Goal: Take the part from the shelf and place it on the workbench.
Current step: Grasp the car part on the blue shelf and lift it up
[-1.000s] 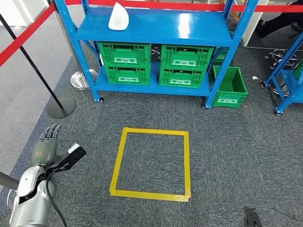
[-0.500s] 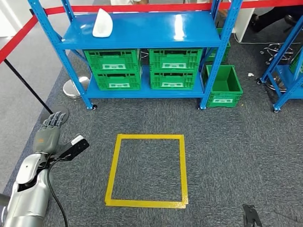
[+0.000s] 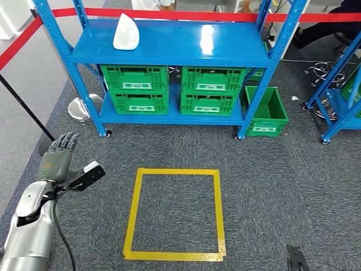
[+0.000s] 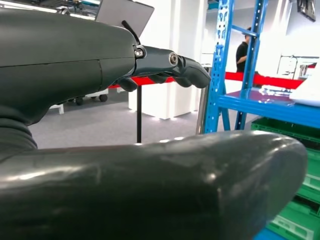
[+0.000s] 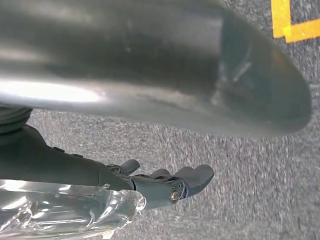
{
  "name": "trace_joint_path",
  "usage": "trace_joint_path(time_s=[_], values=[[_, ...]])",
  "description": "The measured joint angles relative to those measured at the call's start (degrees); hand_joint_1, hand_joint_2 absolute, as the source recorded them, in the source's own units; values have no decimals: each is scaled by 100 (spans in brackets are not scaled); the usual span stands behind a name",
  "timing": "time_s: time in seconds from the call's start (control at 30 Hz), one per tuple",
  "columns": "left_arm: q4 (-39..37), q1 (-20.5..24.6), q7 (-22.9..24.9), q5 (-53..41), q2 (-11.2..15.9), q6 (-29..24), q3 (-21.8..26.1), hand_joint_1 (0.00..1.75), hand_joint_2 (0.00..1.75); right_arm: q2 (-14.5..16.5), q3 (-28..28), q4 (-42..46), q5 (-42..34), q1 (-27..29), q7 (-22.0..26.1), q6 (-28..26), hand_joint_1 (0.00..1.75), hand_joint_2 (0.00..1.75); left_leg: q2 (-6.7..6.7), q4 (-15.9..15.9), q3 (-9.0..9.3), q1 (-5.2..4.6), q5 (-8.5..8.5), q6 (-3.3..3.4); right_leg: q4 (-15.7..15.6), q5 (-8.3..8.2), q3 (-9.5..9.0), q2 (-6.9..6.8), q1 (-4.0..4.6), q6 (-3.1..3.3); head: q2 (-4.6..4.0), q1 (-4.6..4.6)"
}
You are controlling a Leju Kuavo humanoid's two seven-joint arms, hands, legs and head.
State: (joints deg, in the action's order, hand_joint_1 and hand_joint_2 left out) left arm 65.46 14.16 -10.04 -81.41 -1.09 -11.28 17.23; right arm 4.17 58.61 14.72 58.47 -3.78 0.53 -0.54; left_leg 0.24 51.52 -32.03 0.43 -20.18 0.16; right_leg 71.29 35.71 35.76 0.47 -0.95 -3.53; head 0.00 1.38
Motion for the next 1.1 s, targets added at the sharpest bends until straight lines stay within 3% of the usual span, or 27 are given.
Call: trace_joint_path(time_s=[0.03,0.07,0.13,0.2,0.27,0.37,0.47,0.5,0.57,0.6,0.63,0.67,0.7,0.73,0.77,0.8,0.83,0.9,0.97,1.0,1.03,1.1], values=[[0,-6,3,2,4,17,-10,0,0,0,8,-4,2,5,7,6,0,0,-6,0,48,-24,-38,12,-66,-183,81,0,25,42,0,2],[0,-8,4,9,12,40,-21,0,0,0,14,-8,6,3,14,11,0,0,-12,0,107,-45,-78,17,-374,-467,36,1,58,96,0,5],[-7,-6,-10,31,40,91,-58,0,0,-1,27,-10,16,-6,24,19,0,0,-19,-1,223,-77,-159,8,-1244,-1055,-238,9,137,221,0,1],[-22,-5,-23,43,71,114,-108,0,0,-3,37,-11,32,-3,20,21,0,0,-31,2,272,-98,-219,-23,-1722,-1350,-415,14,188,295,0,-6],[-34,-10,-23,44,103,115,-144,0,0,-4,43,-14,52,-4,10,23,0,0,-41,18,258,-110,-235,2,-1772,-1423,-421,16,189,277,0,-8],[-37,2,-23,44,138,113,-178,0,0,7,45,-21,76,-16,0,30,0,0,-38,-17,239,-132,-238,124,-1822,-1451,-406,39,155,223,0,-15],[-27,49,-22,46,161,111,-226,0,0,15,49,-23,96,-18,4,37,0,0,-25,-379,457,-90,-186,176,-1791,-1388,-375,45,163,192,0,-16],[-25,69,-21,47,162,113,-249,0,0,14,50,-23,104,-19,10,40,0,0,-21,-474,540,-59,-172,156,-1574,-1290,-259,39,158,172,0,-3],[-30,89,-18,51,163,124,-293,0,0,15,50,-25,115,-14,21,46,0,0,-20,-506,622,-6,-225,86,-780,-993,186,30,96,88,0,10],[-34,82,-17,55,164,129,-311,0,0,15,50,-26,120,-5,23,48,0,0,-20,-497,664,28,-270,32,-411,-902,414,26,53,35,0,12],[-38,70,-15,60,164,132,-326,0,0,15,51,-27,125,5,24,49,0,0,-22,-484,716,71,-326,-23,-214,-915,561,20,6,-26,0,8],[-41,58,-13,65,163,135,-340,0,0,15,52,-28,129,13,23,50,0,0,-24,-465,781,127,-391,-87,-254,-1047,588,11,-44,-95,0,8],[-43,48,-10,71,163,136,-354,0,0,14,53,-29,134,16,20,49,0,0,-26,-443,862,192,-471,-156,-537,-1286,486,-1,-102,-176,0,7],[-43,44,-8,79,164,137,-368,0,0,16,55,-31,137,19,15,49,0,0,-26,-419,941,245,-560,-237,-945,-1545,315,-19,-167,-276,0,11],[-43,45,-3,90,168,138,-378,0,0,33,59,-45,138,15,6,50,0,0,-31,-395,1003,295,-643,-317,-1305,-1694,132,-20,-207,-369,-1,34],[-43,47,3,100,172,138,-388,0,0,33,67,-56,138,10,-3,49,0,0,-32,-383,1045,320,-702,-391,-1560,-1750,-5,-19,-228,-379,0,58],[-42,48,9,109,173,138,-397,0,0,34,78,-68,138,8,-17,48,0,0,-34,-391,1071,328,-732,-442,-1665,-1702,-70,-14,-229,-332,0,66],[-38,48,16,118,172,137,-415,0,0,15,108,-77,139,11,-35,45,0,0,-32,-500,1158,338,-760,-501,-1650,-1515,-113,1,-184,-89,1,47],[-18,62,20,133,169,130,-435,0,0,15,134,-77,146,25,-39,42,0,0,-21,-477,1234,355,-864,-533,-1690,-1376,-239,14,-171,71,1,-6],[-8,72,21,141,167,125,-444,0,0,15,143,-77,150,27,-38,39,0,0,-14,-218,1130,350,-983,-540,-1742,-1315,-345,18,-174,120,1,-30],[-2,67,22,148,166,121,-450,0,0,15,146,-78,153,37,-37,37,0,0,-10,234,892,340,-1125,-533,-1806,-1256,-457,19,-179,148,1,-65],[-13,0,21,152,164,124,-455,0,0,16,151,-82,155,77,-41,37,0,0,-12,1256,206,306,-1339,-508,-1919,-1127,-704,24,-176,170,1,-103]])
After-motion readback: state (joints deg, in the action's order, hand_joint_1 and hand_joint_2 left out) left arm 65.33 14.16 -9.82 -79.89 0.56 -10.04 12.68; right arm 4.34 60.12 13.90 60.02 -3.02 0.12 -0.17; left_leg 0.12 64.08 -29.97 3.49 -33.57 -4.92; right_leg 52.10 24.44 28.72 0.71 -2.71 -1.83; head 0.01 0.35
